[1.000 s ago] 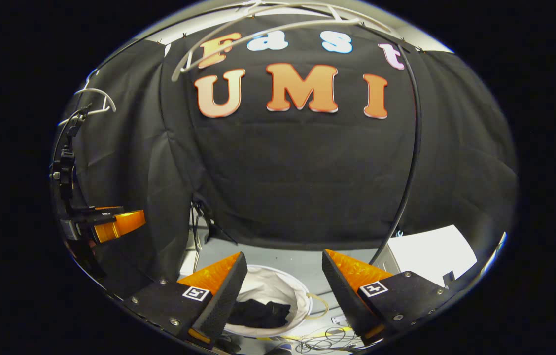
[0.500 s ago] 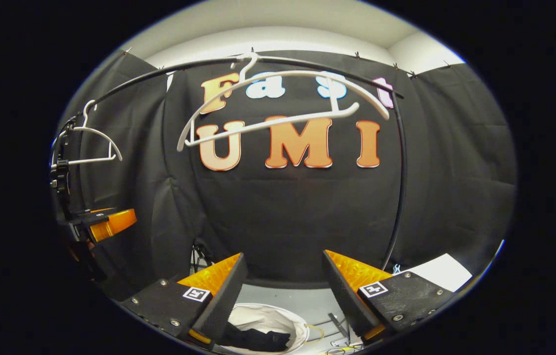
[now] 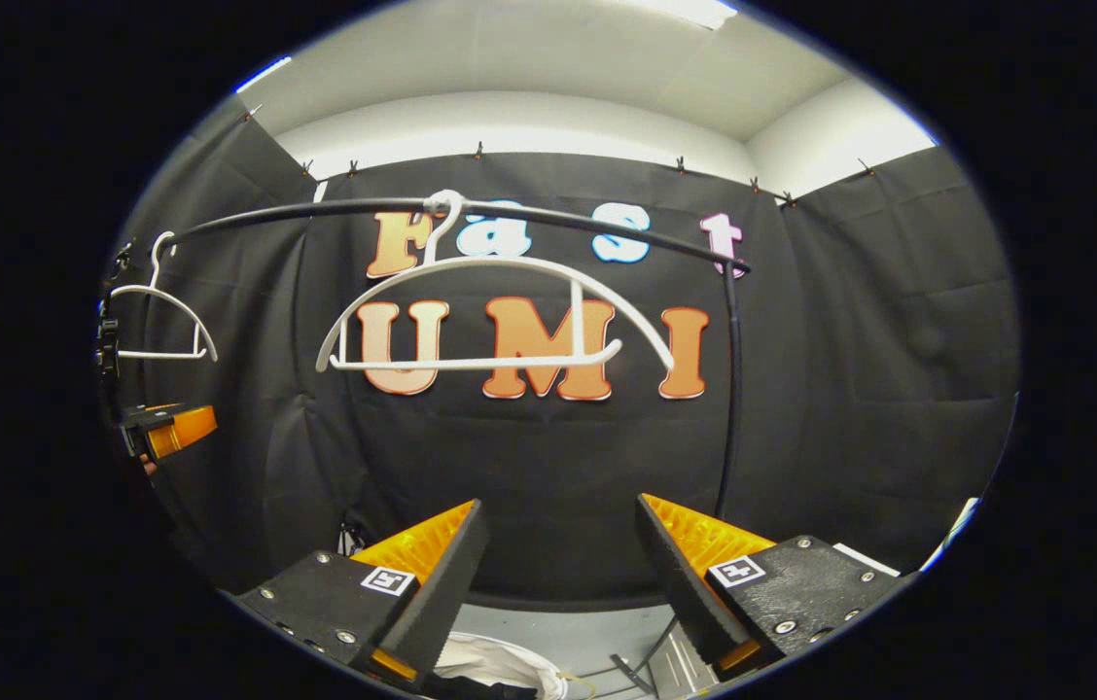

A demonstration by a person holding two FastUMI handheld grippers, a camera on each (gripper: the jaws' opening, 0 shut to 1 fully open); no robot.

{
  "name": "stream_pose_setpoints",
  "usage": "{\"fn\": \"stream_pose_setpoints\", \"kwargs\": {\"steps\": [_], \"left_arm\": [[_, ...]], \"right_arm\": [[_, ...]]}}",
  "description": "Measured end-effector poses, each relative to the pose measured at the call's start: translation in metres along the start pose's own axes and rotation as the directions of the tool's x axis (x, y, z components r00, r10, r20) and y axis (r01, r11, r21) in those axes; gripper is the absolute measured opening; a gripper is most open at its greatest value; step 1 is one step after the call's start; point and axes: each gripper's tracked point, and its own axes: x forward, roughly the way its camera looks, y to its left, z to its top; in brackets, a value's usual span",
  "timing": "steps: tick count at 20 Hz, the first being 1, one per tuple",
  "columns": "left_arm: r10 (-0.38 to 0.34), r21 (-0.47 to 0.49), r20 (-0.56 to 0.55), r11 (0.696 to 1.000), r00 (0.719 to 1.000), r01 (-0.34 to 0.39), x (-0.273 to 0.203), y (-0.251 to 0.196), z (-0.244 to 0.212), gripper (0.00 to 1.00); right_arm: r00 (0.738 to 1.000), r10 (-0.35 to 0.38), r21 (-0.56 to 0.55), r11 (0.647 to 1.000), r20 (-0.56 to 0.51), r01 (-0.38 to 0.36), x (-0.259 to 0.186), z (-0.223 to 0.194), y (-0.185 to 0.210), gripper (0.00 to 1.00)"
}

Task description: Grasp the clothes on the hanger with both hands and then place them into the laundry hamper below.

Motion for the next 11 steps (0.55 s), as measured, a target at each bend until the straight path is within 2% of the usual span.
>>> {"fn": "stream_pose_setpoints", "kwargs": {"steps": [2, 3, 5, 11], "left_arm": [[-0.003, -0.005, 0.01, 1.0, 1.0, 0.003, -0.002, 0.0, 0.004, 0.94], [-0.005, -0.007, 0.012, 1.0, 1.0, 0.005, -0.003, 0.0, 0.006, 0.94], [-0.014, -0.01, 0.015, 1.0, 1.0, 0.015, -0.003, -0.002, 0.007, 0.94], [-0.028, -0.003, 0.017, 1.0, 0.999, 0.028, -0.003, -0.008, 0.008, 0.94]], "right_arm": [[0.999, -0.02, 0.002, 1.0, 0.03, 0.02, -0.005, 0.009, -0.007, 0.94], [0.999, -0.027, 0.006, 1.0, 0.047, 0.027, -0.009, 0.018, -0.01, 1.0], [0.996, -0.037, 0.012, 0.999, 0.078, 0.036, -0.013, 0.027, -0.012, 1.0], [0.995, -0.07, 0.013, 0.998, 0.077, 0.069, -0.017, 0.026, -0.025, 1.0]]}}
